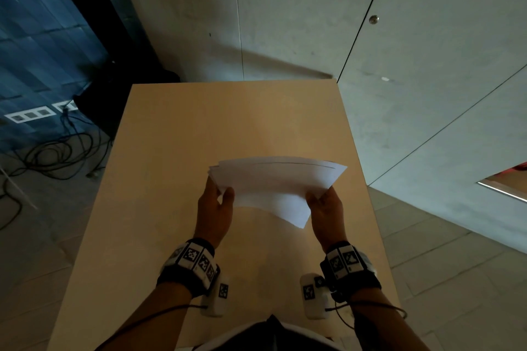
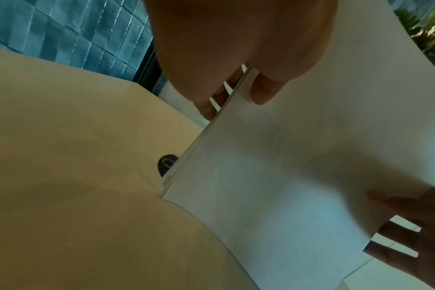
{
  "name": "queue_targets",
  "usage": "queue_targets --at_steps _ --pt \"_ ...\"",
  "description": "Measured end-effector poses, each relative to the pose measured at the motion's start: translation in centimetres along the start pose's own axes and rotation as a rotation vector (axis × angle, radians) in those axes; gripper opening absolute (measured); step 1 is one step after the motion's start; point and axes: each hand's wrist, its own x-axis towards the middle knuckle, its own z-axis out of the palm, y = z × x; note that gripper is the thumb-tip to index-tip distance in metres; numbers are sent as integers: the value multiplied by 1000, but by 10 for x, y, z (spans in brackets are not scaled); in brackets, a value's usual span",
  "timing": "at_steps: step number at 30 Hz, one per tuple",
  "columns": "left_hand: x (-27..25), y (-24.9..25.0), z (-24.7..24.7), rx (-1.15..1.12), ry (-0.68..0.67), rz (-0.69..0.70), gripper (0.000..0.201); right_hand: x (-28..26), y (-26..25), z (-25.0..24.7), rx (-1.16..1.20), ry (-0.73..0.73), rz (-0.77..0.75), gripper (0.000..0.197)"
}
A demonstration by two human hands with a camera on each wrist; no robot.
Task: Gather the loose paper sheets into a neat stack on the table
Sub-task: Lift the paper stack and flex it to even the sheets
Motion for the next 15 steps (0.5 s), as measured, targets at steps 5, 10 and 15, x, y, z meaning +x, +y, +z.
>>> queue_targets --at_steps 5,10,15 --pt "1 -2 2 36 -19 -24 54 -2 3 0 -23 -11 -5 36" --pt "3 -3 -1 77 27 5 47 -4 -4 -2 -23 0 -42 41" --pt "1 -5 -2 56 -40 -42 50 -3 4 -3 -58 -12 -11 33"
